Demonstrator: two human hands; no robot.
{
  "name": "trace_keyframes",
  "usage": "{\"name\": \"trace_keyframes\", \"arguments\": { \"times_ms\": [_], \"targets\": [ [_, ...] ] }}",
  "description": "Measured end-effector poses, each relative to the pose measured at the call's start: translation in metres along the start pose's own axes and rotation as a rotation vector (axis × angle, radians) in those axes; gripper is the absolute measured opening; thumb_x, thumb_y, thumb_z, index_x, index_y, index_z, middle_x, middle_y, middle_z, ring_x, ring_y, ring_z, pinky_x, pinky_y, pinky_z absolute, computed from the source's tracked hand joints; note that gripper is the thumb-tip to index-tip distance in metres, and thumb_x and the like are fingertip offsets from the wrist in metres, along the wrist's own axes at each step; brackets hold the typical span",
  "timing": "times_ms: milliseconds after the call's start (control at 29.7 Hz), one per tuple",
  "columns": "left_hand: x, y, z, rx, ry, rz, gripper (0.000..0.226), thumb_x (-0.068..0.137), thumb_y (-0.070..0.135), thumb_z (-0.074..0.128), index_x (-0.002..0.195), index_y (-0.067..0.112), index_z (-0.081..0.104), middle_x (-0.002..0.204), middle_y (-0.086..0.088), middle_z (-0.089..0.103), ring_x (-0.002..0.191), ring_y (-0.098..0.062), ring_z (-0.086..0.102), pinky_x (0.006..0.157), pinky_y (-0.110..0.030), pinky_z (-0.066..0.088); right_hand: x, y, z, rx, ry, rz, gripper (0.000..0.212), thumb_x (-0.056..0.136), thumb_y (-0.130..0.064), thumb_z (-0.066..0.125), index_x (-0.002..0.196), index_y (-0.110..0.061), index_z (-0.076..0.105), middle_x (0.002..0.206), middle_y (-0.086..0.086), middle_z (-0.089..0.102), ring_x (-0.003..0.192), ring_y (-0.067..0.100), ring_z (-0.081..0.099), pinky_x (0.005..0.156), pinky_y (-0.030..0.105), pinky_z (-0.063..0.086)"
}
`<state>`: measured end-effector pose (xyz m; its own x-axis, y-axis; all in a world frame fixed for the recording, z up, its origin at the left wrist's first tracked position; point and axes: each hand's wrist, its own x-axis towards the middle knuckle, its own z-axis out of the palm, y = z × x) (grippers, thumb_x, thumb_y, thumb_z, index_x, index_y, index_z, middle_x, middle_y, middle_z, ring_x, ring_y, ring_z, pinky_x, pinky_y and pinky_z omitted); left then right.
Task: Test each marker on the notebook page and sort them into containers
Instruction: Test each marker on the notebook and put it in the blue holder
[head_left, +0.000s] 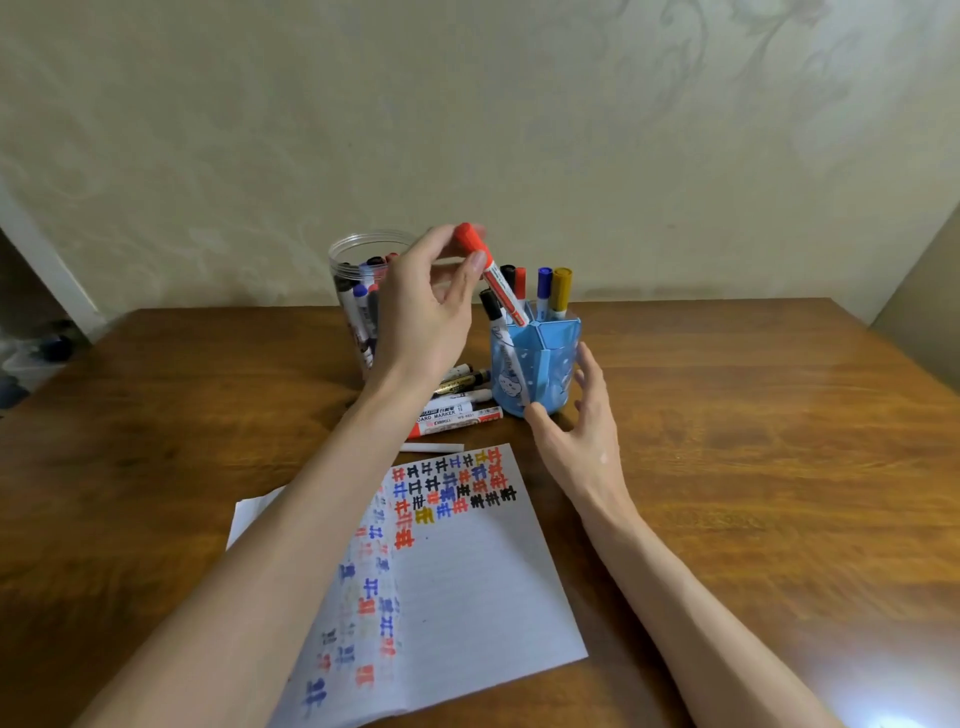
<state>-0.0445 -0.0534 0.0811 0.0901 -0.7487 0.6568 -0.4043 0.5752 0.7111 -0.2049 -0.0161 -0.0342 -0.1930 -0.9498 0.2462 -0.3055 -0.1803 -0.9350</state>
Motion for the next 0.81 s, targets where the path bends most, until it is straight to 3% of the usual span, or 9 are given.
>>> {"name": "trace_keyframes", "arguments": {
  "times_ms": [134, 269, 403, 538, 672, 740, 807],
  "targets": [
    [0.005, -0.008, 0.016, 0.09, -0.082, -0.021, 0.029, 0.1, 0.018, 0.066, 0.129, 0.014, 0.065, 0.111, 0.004, 0.073, 0.101, -0.004, 0.069, 0.086, -0.022, 0.059, 0.001, 0.003, 0.0, 0.003, 0.01, -0.002, 0.088, 0.094, -0.025, 0.074, 0.164, -0.033, 0.022, 0.163, -0.014, 0.034, 0.134, -0.013, 0.032, 0.095, -0.002, 0.026],
    [-0.003, -0.014, 0.025, 0.183, -0.117, 0.015, 0.036, 0.094, 0.021, 0.074, 0.126, 0.02, 0.056, 0.101, 0.005, 0.077, 0.09, -0.004, 0.073, 0.08, -0.027, 0.062, 0.001, 0.005, 0.001, 0.008, 0.019, -0.004, 0.087, 0.094, -0.026, 0.074, 0.163, -0.034, 0.022, 0.161, -0.016, 0.034, 0.135, -0.013, 0.032, 0.093, -0.004, 0.027],
    [-0.01, -0.021, 0.029, 0.326, -0.127, 0.076, 0.03, 0.092, 0.026, 0.076, 0.117, 0.022, 0.062, 0.109, 0.007, 0.073, 0.09, -0.004, 0.068, 0.075, -0.022, 0.059, 0.001, 0.006, 0.001, 0.014, 0.015, -0.018, 0.087, 0.094, -0.026, 0.074, 0.163, -0.034, 0.022, 0.157, -0.02, 0.035, 0.133, -0.016, 0.034, 0.098, -0.001, 0.027],
    [-0.018, -0.034, 0.03, 0.525, -0.135, 0.214, 0.028, 0.093, 0.024, 0.073, 0.121, 0.021, 0.07, 0.117, -0.004, 0.058, 0.105, -0.017, 0.059, 0.082, -0.029, 0.055, 0.001, 0.006, 0.001, 0.022, 0.013, -0.03, 0.088, 0.091, -0.034, 0.073, 0.163, -0.033, 0.022, 0.156, -0.02, 0.034, 0.138, -0.01, 0.033, 0.104, 0.007, 0.03],
    [-0.02, -0.038, 0.021, 0.472, -0.168, 0.24, 0.037, 0.098, 0.012, 0.066, 0.133, 0.022, 0.067, 0.119, -0.005, 0.053, 0.103, -0.012, 0.056, 0.086, -0.02, 0.051, 0.0, 0.008, 0.001, -0.017, 0.057, -0.035, 0.081, 0.094, -0.025, 0.074, 0.16, -0.029, 0.028, 0.153, -0.014, 0.037, 0.138, -0.001, 0.039, 0.111, 0.022, 0.038],
    [-0.024, -0.04, 0.011, 0.435, -0.151, 0.19, 0.043, 0.098, 0.006, 0.063, 0.138, 0.023, 0.063, 0.119, -0.002, 0.052, 0.092, -0.002, 0.054, 0.083, -0.011, 0.047, -0.003, 0.008, 0.001, -0.052, 0.118, -0.027, 0.068, 0.093, -0.023, 0.074, 0.15, -0.024, 0.038, 0.143, -0.009, 0.041, 0.125, 0.002, 0.049, 0.102, 0.023, 0.049],
    [-0.031, -0.047, -0.005, 0.415, -0.125, 0.13, 0.042, 0.096, 0.001, 0.063, 0.133, 0.021, 0.064, 0.113, 0.003, 0.054, 0.086, 0.005, 0.053, 0.077, -0.006, 0.046, -0.004, 0.006, -0.001, -0.094, 0.163, 0.003, 0.051, 0.093, -0.021, 0.074, 0.136, -0.02, 0.047, 0.132, -0.002, 0.047, 0.107, 0.002, 0.053, 0.082, 0.012, 0.05]
  ]
}}
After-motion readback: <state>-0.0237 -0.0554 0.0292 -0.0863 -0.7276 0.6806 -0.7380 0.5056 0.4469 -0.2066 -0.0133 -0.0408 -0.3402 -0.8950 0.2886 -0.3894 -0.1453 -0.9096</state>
